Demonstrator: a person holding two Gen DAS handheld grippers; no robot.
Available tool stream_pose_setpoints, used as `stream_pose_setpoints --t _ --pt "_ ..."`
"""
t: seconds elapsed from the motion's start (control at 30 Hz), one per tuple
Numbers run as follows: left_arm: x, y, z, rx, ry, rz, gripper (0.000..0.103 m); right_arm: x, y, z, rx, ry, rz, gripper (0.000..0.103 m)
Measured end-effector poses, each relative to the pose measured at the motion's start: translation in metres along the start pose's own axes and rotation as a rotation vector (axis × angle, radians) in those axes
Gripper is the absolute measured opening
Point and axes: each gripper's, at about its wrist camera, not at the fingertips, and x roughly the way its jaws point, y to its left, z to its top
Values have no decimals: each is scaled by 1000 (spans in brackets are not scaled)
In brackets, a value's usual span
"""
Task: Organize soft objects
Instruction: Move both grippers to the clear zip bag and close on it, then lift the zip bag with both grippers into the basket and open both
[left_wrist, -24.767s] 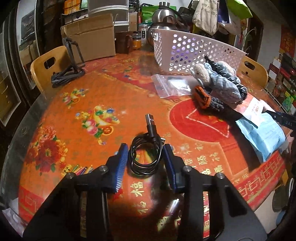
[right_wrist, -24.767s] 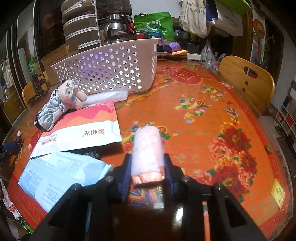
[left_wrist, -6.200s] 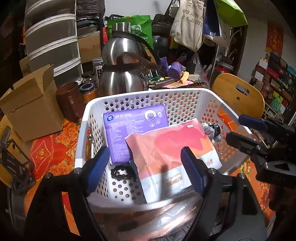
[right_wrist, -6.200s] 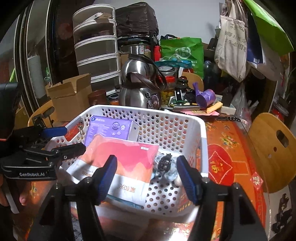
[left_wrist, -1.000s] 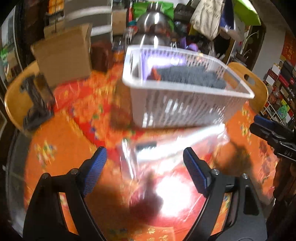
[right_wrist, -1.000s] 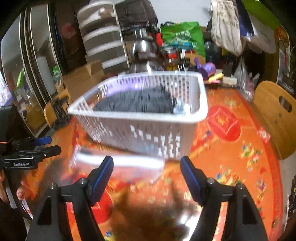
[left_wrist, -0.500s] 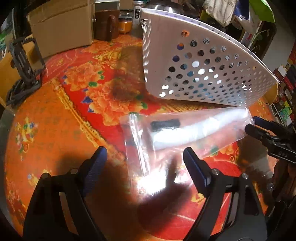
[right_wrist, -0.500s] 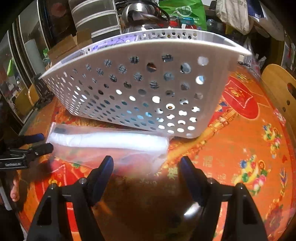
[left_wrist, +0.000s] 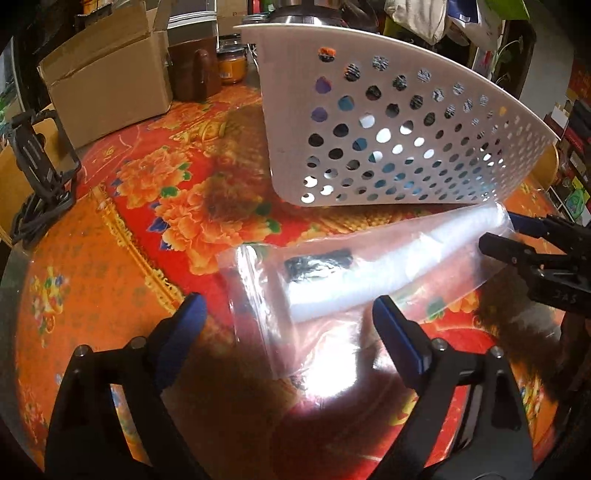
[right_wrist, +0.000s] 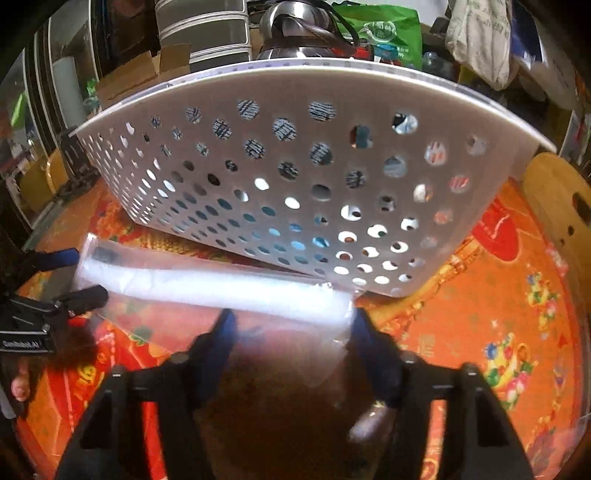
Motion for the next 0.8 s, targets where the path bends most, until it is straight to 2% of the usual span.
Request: stream_pose_setpoints --t 0.03,0.1,0.13,0.2,0.3,0.47,0.6,0.8 --pt "-1 0 0 4 -7 5 78 0 2 0 -8 0 -7 52" --pt "-4 -2 -1 13 -24 -4 59 -1 3 0 -15 -5 -7 39" --pt "-6 -3 -2 16 -31 -6 54 -1 3 -1 -13 -7 -4 35" --pt "-8 -4 -2 19 -36 -19 33 -2 2 -2 -12 -10 8 25" --pt "-11 -7 -4 33 -44 -30 23 -5 0 -4 -15 -13 22 19" --pt "-15 -3 -7 17 -52 -72 13 -9 0 -8 -13 -19 44 13" --pt "-24 -5 -10 23 -81 -83 11 -21 2 -19 -12 -36 46 9" --pt "-51 -6 -20 21 -135 -141 11 -48 2 -27 1 -93 58 8"
